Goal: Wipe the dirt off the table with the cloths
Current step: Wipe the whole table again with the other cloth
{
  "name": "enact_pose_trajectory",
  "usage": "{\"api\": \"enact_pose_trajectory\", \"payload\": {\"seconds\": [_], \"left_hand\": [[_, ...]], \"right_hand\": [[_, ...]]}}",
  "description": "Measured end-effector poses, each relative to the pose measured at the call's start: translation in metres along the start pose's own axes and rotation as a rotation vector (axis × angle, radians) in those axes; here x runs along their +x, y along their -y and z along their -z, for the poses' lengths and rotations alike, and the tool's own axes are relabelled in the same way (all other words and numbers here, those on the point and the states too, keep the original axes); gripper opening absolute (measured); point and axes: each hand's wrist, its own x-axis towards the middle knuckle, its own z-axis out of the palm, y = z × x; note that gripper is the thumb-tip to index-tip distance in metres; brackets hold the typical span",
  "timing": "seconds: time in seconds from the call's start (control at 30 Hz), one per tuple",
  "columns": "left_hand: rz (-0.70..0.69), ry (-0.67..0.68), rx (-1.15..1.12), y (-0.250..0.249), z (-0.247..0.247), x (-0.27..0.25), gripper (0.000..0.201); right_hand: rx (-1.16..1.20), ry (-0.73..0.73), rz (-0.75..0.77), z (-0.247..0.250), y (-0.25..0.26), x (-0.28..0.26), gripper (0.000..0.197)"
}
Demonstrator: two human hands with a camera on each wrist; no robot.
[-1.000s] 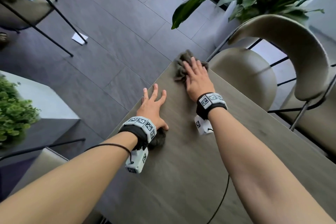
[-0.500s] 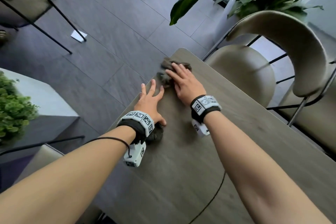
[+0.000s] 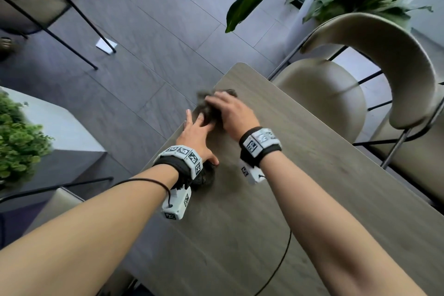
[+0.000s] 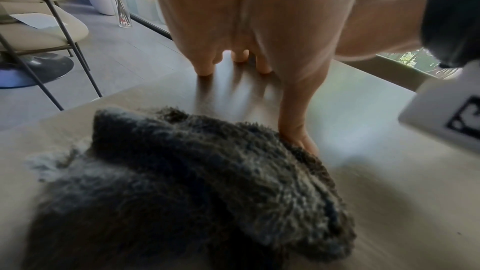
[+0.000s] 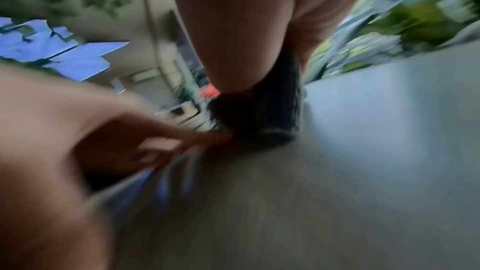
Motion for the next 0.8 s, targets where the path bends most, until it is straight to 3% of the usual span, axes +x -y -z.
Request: {"api": "enact_pose_trajectory", "payload": {"seconds": [0.03,0.1,0.23,0.33,0.4,0.5,0.6,0.7,0.8], "left_hand": [[0.001,-0.001,-0.006,0.000,0.000,0.000,0.120],[-0.010,0.005,0.014,0.001,0.001,0.001,0.123],[-0.037,0.024,0.040,0.002,0.000,0.001,0.136],[-0.043,0.035,0.012,0.002,0.000,0.000,0.137],[-0.044,0.038,0.008,0.002,0.001,0.000,0.137],[-0.036,0.037,-0.008,0.001,0.001,-0.001,0.137],[-0.034,0.027,-0.010,0.000,0.002,-0.001,0.136],[-0.027,0.026,-0.007,-0.001,0.003,-0.002,0.130],[-0.023,0.002,-0.020,-0.001,0.004,-0.003,0.109]], "right_hand": [[-0.014,0.070,0.051,-0.009,0.003,-0.005,0.065],[-0.002,0.068,0.045,-0.010,-0.012,-0.014,0.068],[0.010,-0.085,-0.203,0.018,-0.068,-0.023,0.070],[0.007,-0.104,-0.320,0.038,-0.095,-0.020,0.067],[0.058,-0.132,-0.465,0.051,-0.102,-0.015,0.061],[0.159,-0.303,-0.654,0.066,-0.092,-0.005,0.055],[0.149,-0.361,-0.430,0.060,-0.050,-0.001,0.060],[0.143,-0.147,-0.235,0.029,-0.003,-0.018,0.066],[0.009,0.101,-0.128,-0.001,0.011,-0.045,0.069]]}}
